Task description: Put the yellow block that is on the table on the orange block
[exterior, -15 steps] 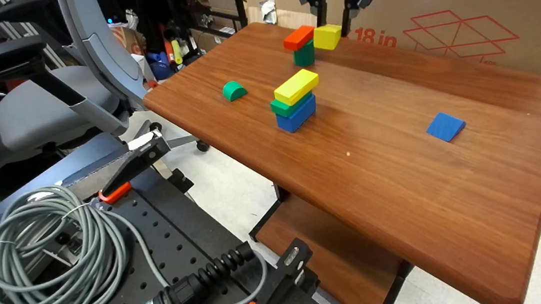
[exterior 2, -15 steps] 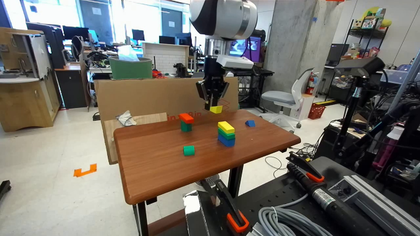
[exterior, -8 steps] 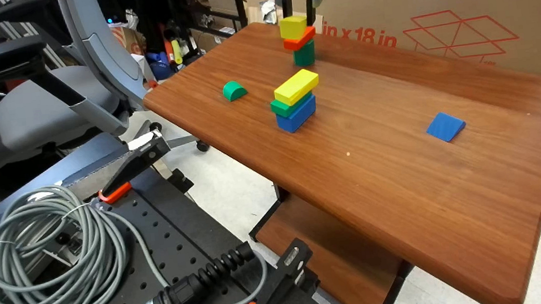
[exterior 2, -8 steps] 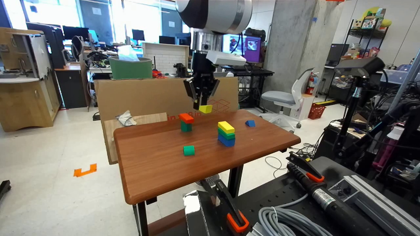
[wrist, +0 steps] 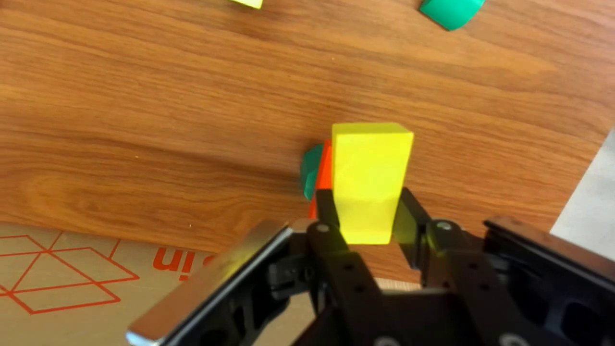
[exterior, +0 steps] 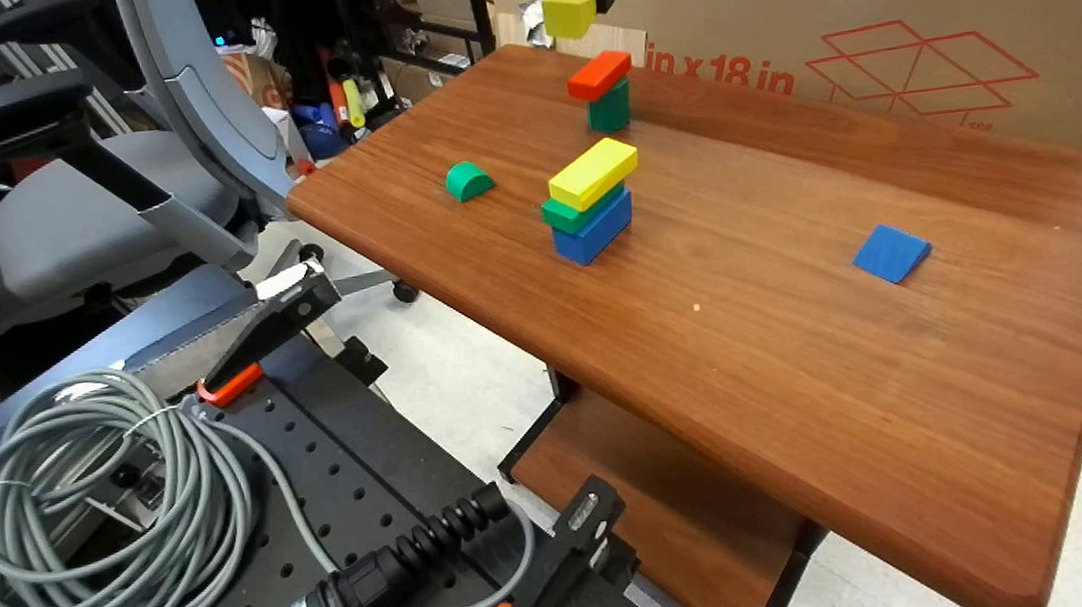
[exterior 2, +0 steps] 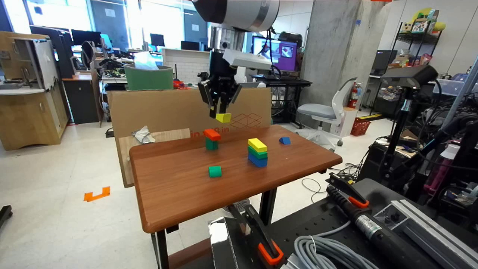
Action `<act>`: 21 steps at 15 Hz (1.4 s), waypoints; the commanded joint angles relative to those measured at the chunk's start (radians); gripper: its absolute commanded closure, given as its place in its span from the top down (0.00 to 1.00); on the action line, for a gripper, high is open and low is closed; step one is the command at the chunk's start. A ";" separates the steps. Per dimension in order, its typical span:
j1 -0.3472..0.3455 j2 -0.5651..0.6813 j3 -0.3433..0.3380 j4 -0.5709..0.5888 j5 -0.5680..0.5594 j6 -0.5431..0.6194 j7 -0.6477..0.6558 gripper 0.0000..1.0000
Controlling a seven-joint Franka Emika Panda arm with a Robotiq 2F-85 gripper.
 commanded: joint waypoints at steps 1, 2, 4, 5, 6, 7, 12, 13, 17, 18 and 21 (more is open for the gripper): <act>0.017 0.044 -0.011 0.069 0.006 0.003 0.039 0.08; 0.018 0.058 -0.013 0.085 0.005 0.001 0.048 0.08; 0.023 0.085 -0.019 0.114 -0.002 -0.004 0.066 0.08; 0.024 0.098 -0.021 0.126 -0.004 -0.006 0.073 0.08; 0.028 0.109 -0.024 0.135 -0.008 -0.006 0.082 0.08; 0.033 0.121 -0.028 0.144 -0.012 -0.004 0.092 0.08; 0.062 0.176 -0.044 0.183 -0.034 -0.009 0.141 0.08; 0.068 0.184 -0.048 0.190 -0.035 -0.010 0.150 0.08; 0.079 0.206 -0.059 0.207 -0.032 -0.012 0.180 0.08; 0.080 0.210 -0.063 0.211 -0.033 -0.012 0.185 0.08; 0.081 0.211 -0.069 0.212 -0.034 -0.010 0.196 0.58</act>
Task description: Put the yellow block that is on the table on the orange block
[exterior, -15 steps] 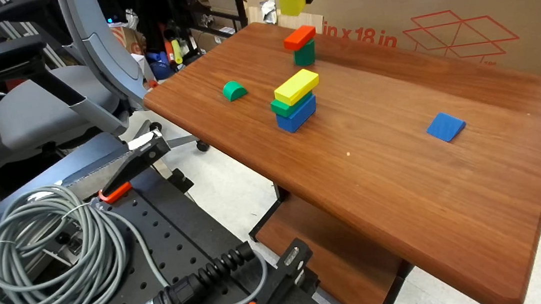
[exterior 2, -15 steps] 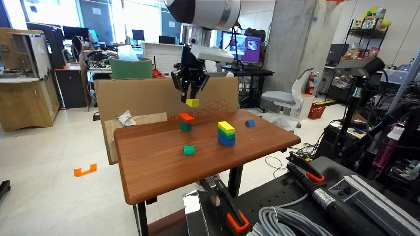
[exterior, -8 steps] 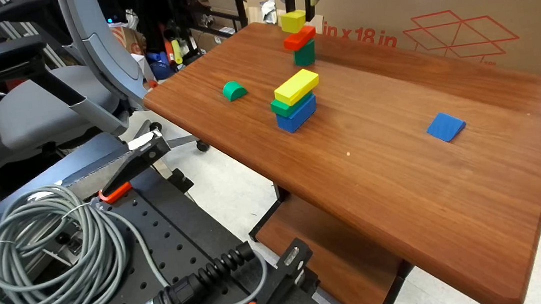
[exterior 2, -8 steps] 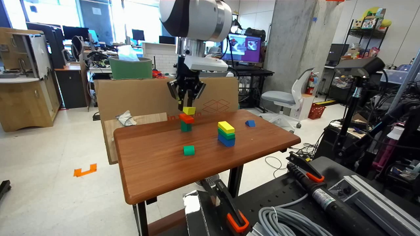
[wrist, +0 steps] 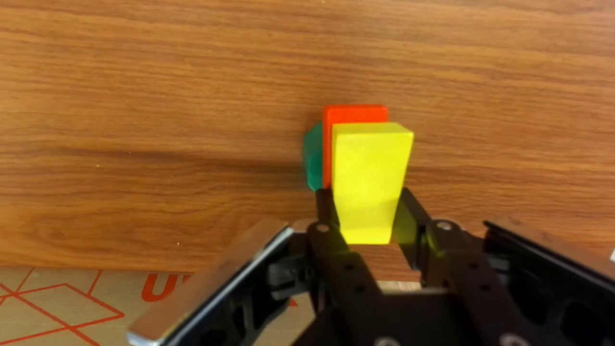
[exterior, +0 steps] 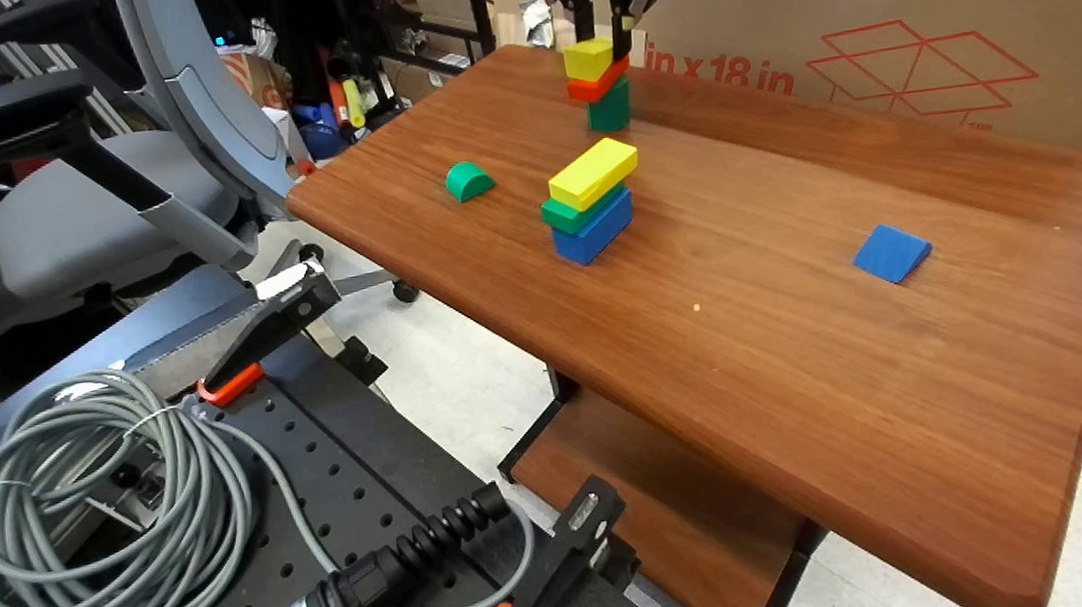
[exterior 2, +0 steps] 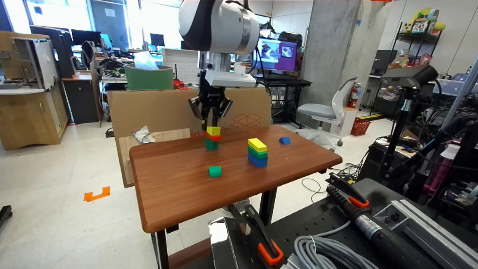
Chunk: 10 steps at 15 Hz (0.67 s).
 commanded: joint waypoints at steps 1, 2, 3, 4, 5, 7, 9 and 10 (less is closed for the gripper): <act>0.021 0.013 -0.024 0.028 -0.019 -0.010 0.031 0.59; 0.020 0.008 -0.023 0.024 -0.017 -0.010 0.029 0.66; 0.017 -0.002 -0.018 0.014 -0.014 -0.009 0.022 0.73; 0.016 -0.017 -0.013 0.001 -0.012 -0.007 0.016 0.79; 0.015 -0.031 -0.009 -0.012 -0.009 -0.005 0.011 0.88; 0.011 -0.069 0.002 -0.045 -0.004 -0.006 -0.003 0.99; 0.004 -0.127 0.011 -0.102 -0.003 0.006 -0.023 1.00; -0.003 -0.172 0.017 -0.147 -0.001 0.013 -0.042 1.00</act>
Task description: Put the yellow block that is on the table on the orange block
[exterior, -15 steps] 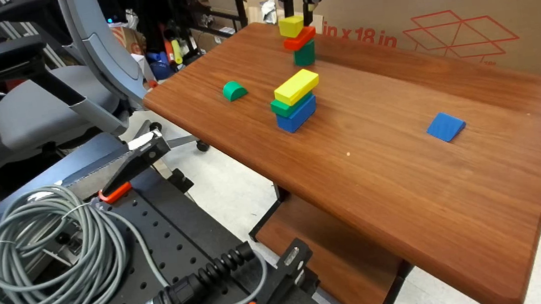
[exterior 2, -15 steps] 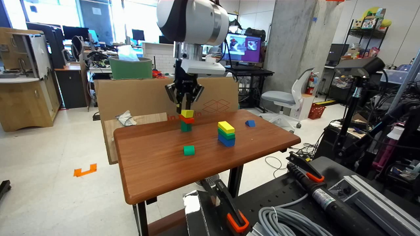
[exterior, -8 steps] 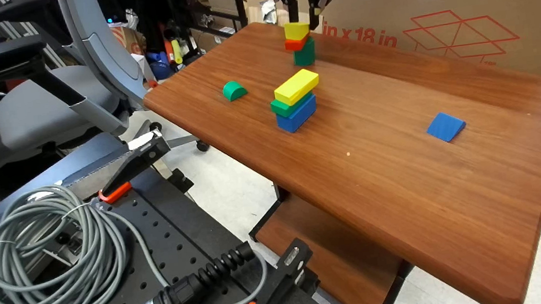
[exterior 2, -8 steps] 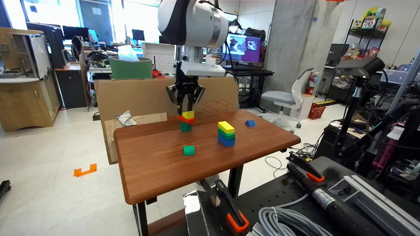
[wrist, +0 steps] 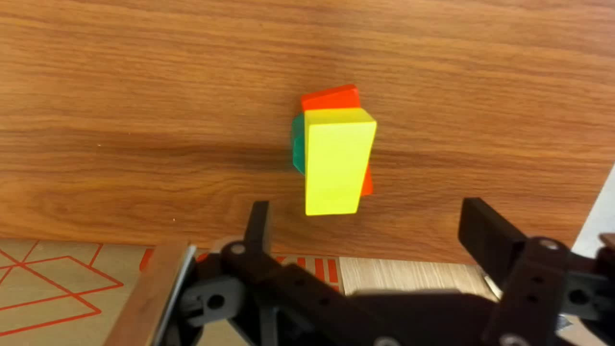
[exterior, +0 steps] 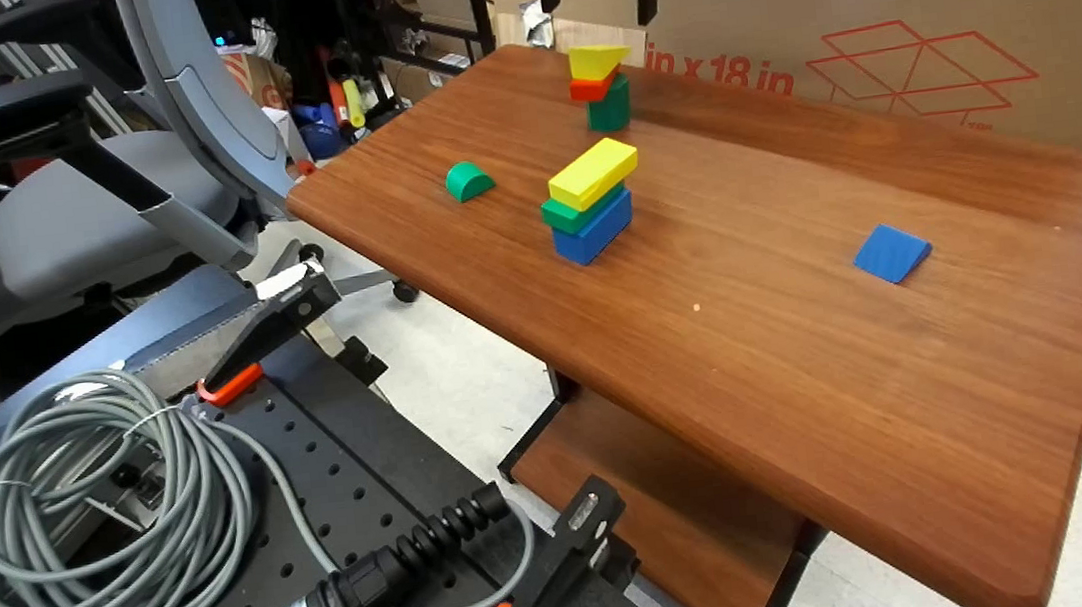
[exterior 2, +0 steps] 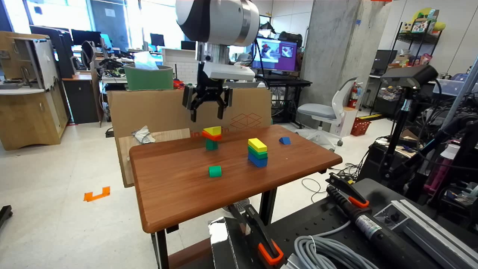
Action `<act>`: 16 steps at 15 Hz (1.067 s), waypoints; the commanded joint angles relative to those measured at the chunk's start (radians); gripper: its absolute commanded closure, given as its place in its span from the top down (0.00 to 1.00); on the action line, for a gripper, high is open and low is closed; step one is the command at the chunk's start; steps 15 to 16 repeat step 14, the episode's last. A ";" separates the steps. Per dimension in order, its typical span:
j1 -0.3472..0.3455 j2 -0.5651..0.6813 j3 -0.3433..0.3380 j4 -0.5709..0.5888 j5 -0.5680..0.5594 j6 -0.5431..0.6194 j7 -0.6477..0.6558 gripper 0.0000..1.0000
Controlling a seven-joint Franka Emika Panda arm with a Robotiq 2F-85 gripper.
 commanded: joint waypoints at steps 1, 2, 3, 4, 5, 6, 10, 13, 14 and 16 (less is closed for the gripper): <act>-0.015 -0.168 0.017 -0.164 0.004 0.013 -0.055 1.00; -0.027 -0.222 0.024 -0.212 0.017 0.001 -0.077 1.00; -0.036 -0.269 0.029 -0.254 0.031 -0.007 -0.091 1.00; -0.043 -0.323 0.026 -0.300 0.037 -0.014 -0.101 1.00; -0.049 -0.367 0.020 -0.336 0.041 -0.025 -0.109 1.00; -0.056 -0.415 0.012 -0.374 0.044 -0.041 -0.116 1.00; -0.059 -0.428 -0.008 -0.366 0.023 -0.088 -0.108 1.00; -0.069 -0.480 -0.015 -0.410 0.023 -0.100 -0.119 1.00; -0.069 -0.480 -0.015 -0.412 0.023 -0.100 -0.119 1.00; -0.069 -0.480 -0.015 -0.412 0.023 -0.100 -0.119 1.00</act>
